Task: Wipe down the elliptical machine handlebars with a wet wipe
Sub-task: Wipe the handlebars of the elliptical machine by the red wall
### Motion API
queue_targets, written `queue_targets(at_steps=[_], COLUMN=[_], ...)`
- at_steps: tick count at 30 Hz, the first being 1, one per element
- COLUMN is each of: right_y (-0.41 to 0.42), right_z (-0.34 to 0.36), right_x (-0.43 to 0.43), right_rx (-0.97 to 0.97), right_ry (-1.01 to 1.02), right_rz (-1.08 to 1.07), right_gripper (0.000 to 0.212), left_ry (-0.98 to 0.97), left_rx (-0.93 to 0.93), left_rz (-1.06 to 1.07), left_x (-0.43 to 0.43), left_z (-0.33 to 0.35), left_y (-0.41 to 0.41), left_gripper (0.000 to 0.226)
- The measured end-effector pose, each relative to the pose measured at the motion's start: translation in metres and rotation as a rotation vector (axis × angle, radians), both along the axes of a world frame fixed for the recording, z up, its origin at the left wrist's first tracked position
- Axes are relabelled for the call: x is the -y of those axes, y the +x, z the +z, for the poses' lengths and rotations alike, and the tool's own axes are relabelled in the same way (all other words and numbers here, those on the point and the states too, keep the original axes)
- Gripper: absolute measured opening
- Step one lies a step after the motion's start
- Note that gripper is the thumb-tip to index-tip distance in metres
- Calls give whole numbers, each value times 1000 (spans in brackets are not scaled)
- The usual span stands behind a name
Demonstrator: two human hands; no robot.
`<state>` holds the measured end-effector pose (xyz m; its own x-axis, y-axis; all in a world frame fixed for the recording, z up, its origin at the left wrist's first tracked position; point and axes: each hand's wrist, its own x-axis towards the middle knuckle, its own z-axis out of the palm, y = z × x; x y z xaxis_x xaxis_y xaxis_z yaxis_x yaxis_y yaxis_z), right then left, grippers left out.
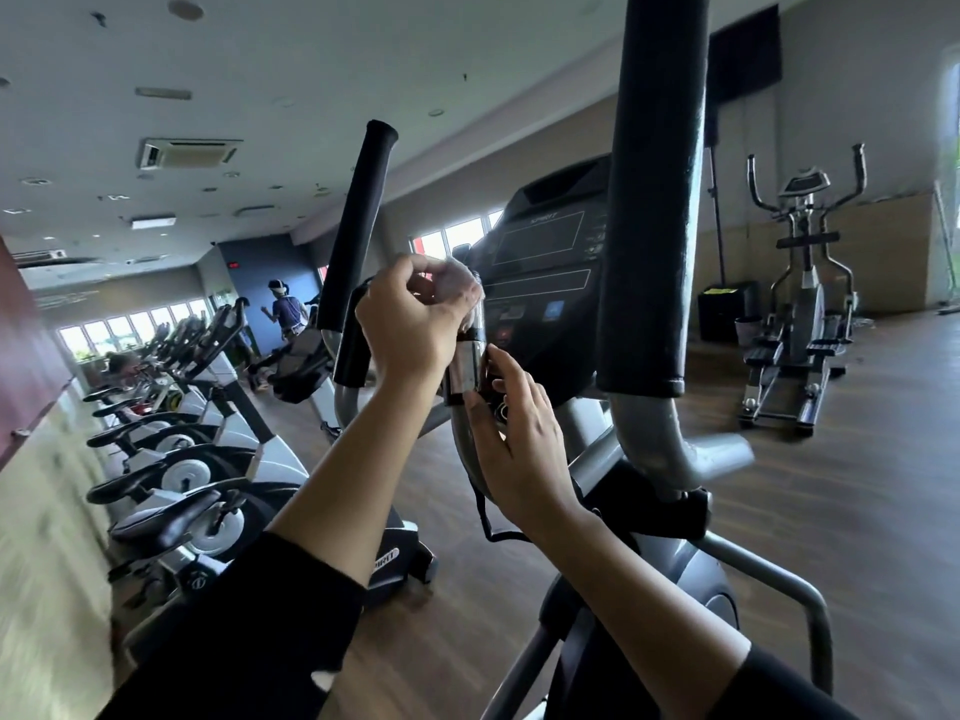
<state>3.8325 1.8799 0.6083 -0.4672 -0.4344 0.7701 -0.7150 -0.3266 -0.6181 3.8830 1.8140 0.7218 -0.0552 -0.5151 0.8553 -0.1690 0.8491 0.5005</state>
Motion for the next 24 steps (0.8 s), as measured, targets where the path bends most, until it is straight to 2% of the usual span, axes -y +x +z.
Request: queue_targets(at_steps=[5,11,19,24], right_y=[-1,1,2,4], right_z=[0,0,-2,-4], right_x=[-2,-2,-3,0], right_rx=[0,-4,19,35], right_ry=[-6,11,7,-17], right_rz=[-1,-13,-12,-24], right_gripper=[48,49,50,50], left_ry=[-131,-100,-198,-263], left_rx=[147,123,88,136], left_rz=[28,39,35,55], left_x=[0,-1,0,1], left_z=[-12,12,3,-15], left_y=[9,-2,1,10], left_gripper=[35,29,23,34])
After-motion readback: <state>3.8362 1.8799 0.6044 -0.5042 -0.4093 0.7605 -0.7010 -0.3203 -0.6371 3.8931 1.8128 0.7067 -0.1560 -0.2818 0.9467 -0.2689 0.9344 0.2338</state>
